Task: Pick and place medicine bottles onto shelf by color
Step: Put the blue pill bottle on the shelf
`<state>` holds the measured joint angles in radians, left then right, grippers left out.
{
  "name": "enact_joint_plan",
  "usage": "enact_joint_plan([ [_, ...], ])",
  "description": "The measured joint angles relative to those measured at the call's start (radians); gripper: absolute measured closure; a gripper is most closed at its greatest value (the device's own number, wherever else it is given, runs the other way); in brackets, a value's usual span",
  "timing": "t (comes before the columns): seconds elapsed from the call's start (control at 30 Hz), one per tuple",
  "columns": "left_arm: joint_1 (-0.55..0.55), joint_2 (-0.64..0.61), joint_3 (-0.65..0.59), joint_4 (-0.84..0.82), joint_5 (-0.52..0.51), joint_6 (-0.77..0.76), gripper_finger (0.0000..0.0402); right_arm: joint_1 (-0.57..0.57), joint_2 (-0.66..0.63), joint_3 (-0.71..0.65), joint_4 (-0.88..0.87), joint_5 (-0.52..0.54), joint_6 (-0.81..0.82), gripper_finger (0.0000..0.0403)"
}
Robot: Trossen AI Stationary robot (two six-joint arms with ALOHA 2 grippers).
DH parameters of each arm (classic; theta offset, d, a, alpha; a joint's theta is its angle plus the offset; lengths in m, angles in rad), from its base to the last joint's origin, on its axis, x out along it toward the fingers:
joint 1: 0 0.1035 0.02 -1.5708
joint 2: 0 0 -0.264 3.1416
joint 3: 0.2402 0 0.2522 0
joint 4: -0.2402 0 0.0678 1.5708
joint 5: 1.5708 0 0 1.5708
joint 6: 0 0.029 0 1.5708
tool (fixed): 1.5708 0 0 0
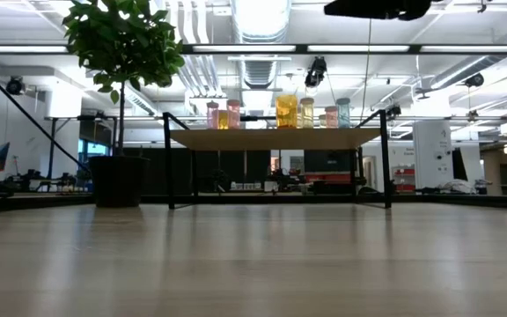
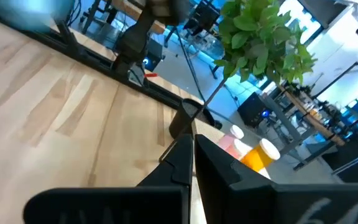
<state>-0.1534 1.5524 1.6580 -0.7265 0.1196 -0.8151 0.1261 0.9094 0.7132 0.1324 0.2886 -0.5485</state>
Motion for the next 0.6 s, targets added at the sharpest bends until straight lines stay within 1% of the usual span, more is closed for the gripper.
enact_joint_plan([
  [0.17,0.198,0.0,0.133,-0.12,0.018,0.27,0.0286,0.0,-0.057,0.0,-0.093,0.0,0.058,0.0394],
  [0.37,0.426,-0.001,0.216,-0.102,0.006,0.573,0.0286,0.0,-0.075,0.0,-0.098,0.0,0.079,0.0394],
  [0.43,0.494,-0.001,0.214,-0.066,-0.004,0.64,0.0286,0.0,-0.073,0.0,-0.098,0.0,0.079,0.0394],
  [0.5,0.553,-0.001,0.204,-0.04,-0.007,0.673,0.0286,0.0,-0.067,0.0,-0.098,0.0,0.076,0.0394],
  [0.6,0.617,0.016,0.189,-0.008,-0.006,0.719,0.0286,0.0,-0.056,0.0,-0.098,0.0,0.058,0.0394],
])
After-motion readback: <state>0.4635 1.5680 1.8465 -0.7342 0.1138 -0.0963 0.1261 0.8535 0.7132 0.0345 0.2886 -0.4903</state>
